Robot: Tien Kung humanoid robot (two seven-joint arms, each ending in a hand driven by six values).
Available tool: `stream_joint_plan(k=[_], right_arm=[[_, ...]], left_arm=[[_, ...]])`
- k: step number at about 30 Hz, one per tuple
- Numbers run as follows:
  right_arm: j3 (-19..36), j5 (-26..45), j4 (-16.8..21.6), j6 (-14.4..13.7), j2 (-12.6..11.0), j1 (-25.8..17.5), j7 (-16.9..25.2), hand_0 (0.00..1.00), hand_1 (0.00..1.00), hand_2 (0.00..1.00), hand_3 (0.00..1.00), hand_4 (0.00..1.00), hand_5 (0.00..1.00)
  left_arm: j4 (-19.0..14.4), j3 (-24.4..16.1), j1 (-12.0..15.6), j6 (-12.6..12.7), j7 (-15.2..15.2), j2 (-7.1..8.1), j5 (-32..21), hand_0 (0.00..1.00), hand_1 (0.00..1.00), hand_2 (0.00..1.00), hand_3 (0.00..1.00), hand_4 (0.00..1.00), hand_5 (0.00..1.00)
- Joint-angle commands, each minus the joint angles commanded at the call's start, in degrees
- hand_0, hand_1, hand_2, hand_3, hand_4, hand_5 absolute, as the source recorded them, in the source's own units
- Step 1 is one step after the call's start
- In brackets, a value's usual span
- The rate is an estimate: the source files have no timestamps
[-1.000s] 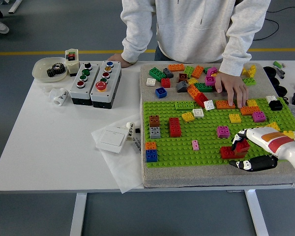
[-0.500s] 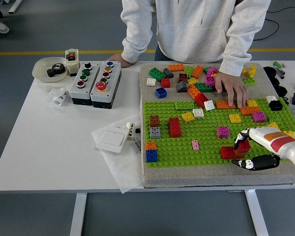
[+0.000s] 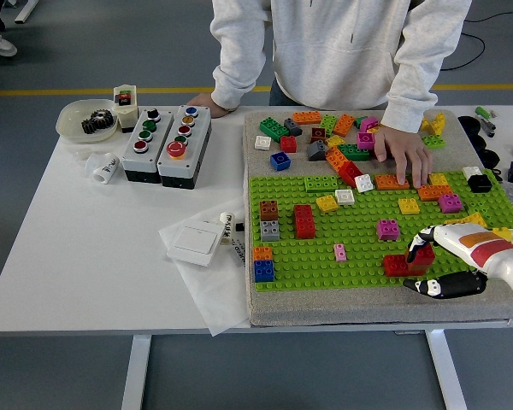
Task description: Pick up the brick,pile it on top of brick,press brick,pick up the brick,pile it on top of brick,press brick
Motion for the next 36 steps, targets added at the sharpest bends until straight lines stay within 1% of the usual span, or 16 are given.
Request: stream_joint_plan(k=[13,23,28,31,32,35,36], right_arm=[[0.2,-0.1,0.2,0.0,0.1,-0.2,0.0,0.653,0.646,0.694,0.528,0.830,0.480],[3.9,-0.6,3.0,-0.3,-0.2,-1.0,-0.1,0.651,0.647,0.694,0.528,0.831,0.479],[5.8,-0.1,3.6,-0.6,0.2,-1.4,0.0,0.650,0.647,0.693,0.528,0.831,0.479],[7.4,1.3,3.4,-1.1,0.9,-2.0,0.2,0.649,0.646,0.690,0.528,0.832,0.478],[8.4,2.7,3.1,-1.7,1.4,-2.5,0.5,0.649,0.646,0.690,0.528,0.832,0.478],[10.8,9.0,1.9,-4.3,3.2,-3.3,1.5,0.649,0.646,0.690,0.528,0.832,0.478],[11.8,11.6,1.4,-5.7,4.0,-3.5,2.0,0.649,0.646,0.690,0.528,0.832,0.478]], left_arm=[[0.0,0.0,0.0,0.0,-0.1,-0.01,-0.1,0.726,0.746,0.788,0.625,0.676,0.624],[0.1,-0.1,0.2,0.0,-0.1,-0.02,0.0,0.726,0.746,0.788,0.626,0.676,0.624],[0.1,0.1,0.4,0.1,-0.2,-0.02,-0.3,0.726,0.746,0.788,0.626,0.675,0.623],[0.2,0.1,0.5,0.1,-0.2,0.00,-0.4,0.726,0.745,0.789,0.625,0.675,0.622],[0.2,0.1,0.6,0.1,-0.3,-0.01,-0.6,0.726,0.745,0.789,0.625,0.675,0.622],[0.2,0.1,0.7,0.1,-0.3,-0.02,-0.7,0.726,0.745,0.789,0.625,0.675,0.622],[0.2,0.2,0.7,0.1,-0.3,-0.03,-0.7,0.726,0.745,0.789,0.625,0.675,0.622]])
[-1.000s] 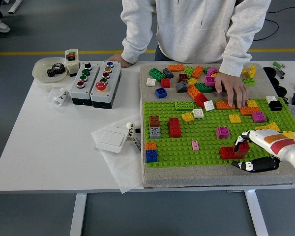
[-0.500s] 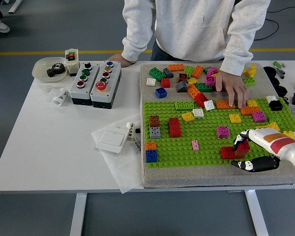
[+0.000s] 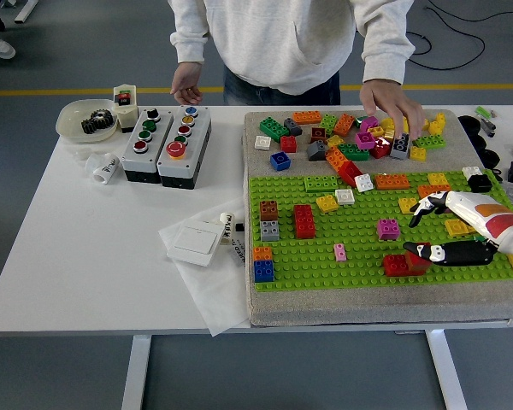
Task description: Pick up the brick,pile it on top of brick,press brick,pick up the brick,pile it on top of brick,press brick
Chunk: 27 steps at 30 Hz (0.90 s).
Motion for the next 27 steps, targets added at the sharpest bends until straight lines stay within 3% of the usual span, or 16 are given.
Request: stream_joint_plan(k=[6,7,11,12,13,19,20,23,27], right_arm=[[4.0,13.9,-1.8,-8.5,4.0,0.0,5.4,0.659,0.655,0.699,0.535,0.838,0.477],[4.5,16.1,-2.2,-9.5,4.5,0.2,6.2,0.739,0.712,0.755,0.698,0.979,0.665],[6.7,26.2,-4.4,-13.2,6.9,1.5,10.5,0.739,0.712,0.755,0.698,0.979,0.665],[6.9,28.4,-4.7,-13.5,7.1,1.7,10.8,0.739,0.712,0.755,0.698,0.979,0.665],[7.0,31.0,-5.2,-13.8,7.3,2.0,11.3,0.794,0.772,0.816,0.834,0.998,0.789],[8.5,45.1,-9.7,-15.2,10.4,3.9,15.0,0.794,0.772,0.816,0.834,0.998,0.789],[8.9,48.0,-10.7,-15.3,11.0,4.1,15.3,0.874,0.819,0.862,0.883,0.998,0.966],[10.0,52.9,-13.8,-14.6,13.1,5.1,15.3,0.874,0.819,0.862,0.883,0.998,0.966],[11.0,52.0,-17.3,-12.3,14.6,5.9,14.2,0.902,0.839,0.874,0.892,0.998,0.998]], left_arm=[[0.0,0.7,0.0,0.1,-0.2,-0.10,-1.1,0.726,0.745,0.788,0.624,0.675,0.622],[0.0,0.6,0.0,0.1,-0.2,-0.12,-1.1,0.726,0.745,0.788,0.624,0.675,0.621],[0.0,0.4,0.0,0.1,-0.1,-0.21,-0.9,0.726,0.745,0.788,0.624,0.675,0.621],[0.0,0.3,0.0,0.1,-0.1,-0.22,-0.8,0.726,0.745,0.788,0.624,0.675,0.621],[0.1,0.3,0.0,0.1,-0.1,-0.22,-0.8,0.727,0.744,0.788,0.624,0.675,0.622],[0.1,0.2,0.0,0.0,-0.1,-0.23,-0.7,0.727,0.744,0.788,0.624,0.675,0.622],[0.1,0.1,-0.1,0.0,-0.1,-0.24,-0.7,0.726,0.744,0.788,0.625,0.675,0.619],[0.1,-0.1,-0.1,-0.1,0.0,-0.28,-0.2,0.726,0.744,0.788,0.625,0.675,0.619],[0.2,-0.7,-0.2,-0.2,0.0,-0.32,0.7,0.727,0.745,0.789,0.625,0.675,0.619]])
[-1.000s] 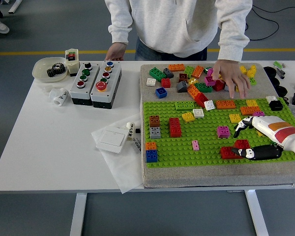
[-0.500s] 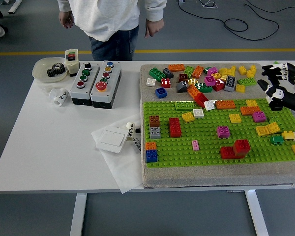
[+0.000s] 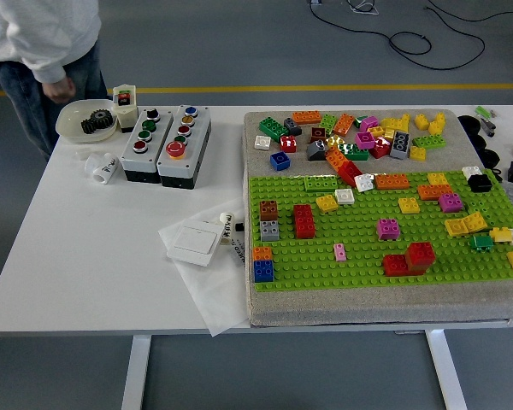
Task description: Pick up the brick,pile it on top of brick,press brick,pick up the brick,pile it on top of brick,press brick
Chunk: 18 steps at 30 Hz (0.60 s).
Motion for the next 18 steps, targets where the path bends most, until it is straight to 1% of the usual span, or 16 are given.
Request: stream_joint_plan(k=[4,6,12,15,18], right_arm=[[0.4,-1.2,-1.7,2.0,0.6,0.0,-1.2,0.902,0.839,0.874,0.892,0.998,0.998],[0.5,-1.9,-2.1,2.5,0.9,-0.1,-2.0,0.911,0.839,0.873,0.894,0.998,0.998],[1.5,-4.5,-2.6,4.4,1.5,-0.6,-6.1,0.907,0.838,0.867,0.887,0.998,0.998],[1.9,-4.1,-2.1,4.6,1.6,-0.9,-6.3,0.907,0.838,0.867,0.887,0.998,0.998],[2.1,-4.0,-1.6,4.7,1.7,-1.0,-6.3,0.906,0.835,0.864,0.882,0.998,0.998]], left_arm=[[0.1,-0.4,-0.1,-0.1,0.0,0.02,0.6,0.727,0.745,0.789,0.625,0.675,0.619],[0.1,-0.6,-0.1,-0.2,0.0,0.01,0.9,0.727,0.746,0.788,0.624,0.675,0.620],[0.3,-1.2,-0.3,-0.3,0.0,0.06,1.8,0.725,0.749,0.789,0.624,0.676,0.622],[0.5,-2.9,-0.5,-0.7,0.2,-0.10,3.8,0.725,0.749,0.789,0.624,0.676,0.622],[0.5,-5.8,-0.7,-1.0,0.8,-0.27,6.8,0.726,0.749,0.790,0.623,0.676,0.624]])
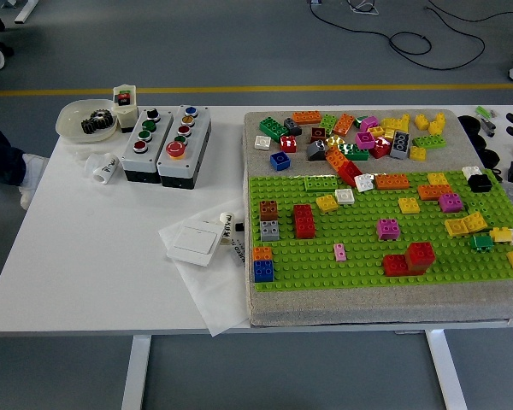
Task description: Pick up the brick,pile it on top of brick,press brick,pick up the brick,pile it on top of brick,press brick
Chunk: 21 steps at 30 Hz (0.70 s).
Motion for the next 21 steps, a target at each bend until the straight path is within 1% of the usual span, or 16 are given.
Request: stream_joint_plan(k=[4,9,12,16,17,21], right_arm=[[0.0,0.1,0.5,0.0,0.1,-0.1,-0.4,0.906,0.835,0.864,0.882,0.998,0.998],[-0.2,0.0,0.9,-0.1,0.2,-0.2,-1.9,0.904,0.832,0.860,0.878,0.998,0.998],[0.0,0.1,1.3,0.2,0.2,-0.4,-2.8,0.900,0.831,0.858,0.875,0.998,0.998],[-0.1,-0.4,2.0,0.1,0.2,-0.3,-4.1,0.900,0.831,0.858,0.875,0.998,0.998],[-0.2,-0.5,2.1,0.2,0.2,-0.3,-4.3,0.886,0.823,0.849,0.866,0.998,0.998],[-0.4,-0.7,2.6,0.2,0.2,-0.4,-5.1,0.886,0.823,0.849,0.866,0.998,0.998]], left_arm=[[0.0,-4.0,-0.1,-0.3,0.7,-0.21,4.4,0.726,0.749,0.790,0.623,0.676,0.624],[0.0,-6.9,-0.1,-0.6,1.3,-0.39,7.5,0.724,0.750,0.791,0.625,0.676,0.626],[0.0,-9.2,-0.2,-0.8,1.7,-0.50,10.2,0.724,0.749,0.790,0.627,0.677,0.625],[0.0,-10.9,-0.3,-0.9,2.1,-0.64,11.8,0.724,0.749,0.790,0.627,0.677,0.625],[0.0,-11.1,-0.3,-0.9,2.1,-0.67,12.0,0.724,0.747,0.791,0.624,0.676,0.626],[0.0,-11.8,-0.2,-0.9,2.3,-0.72,12.7,0.724,0.747,0.791,0.624,0.676,0.626]])
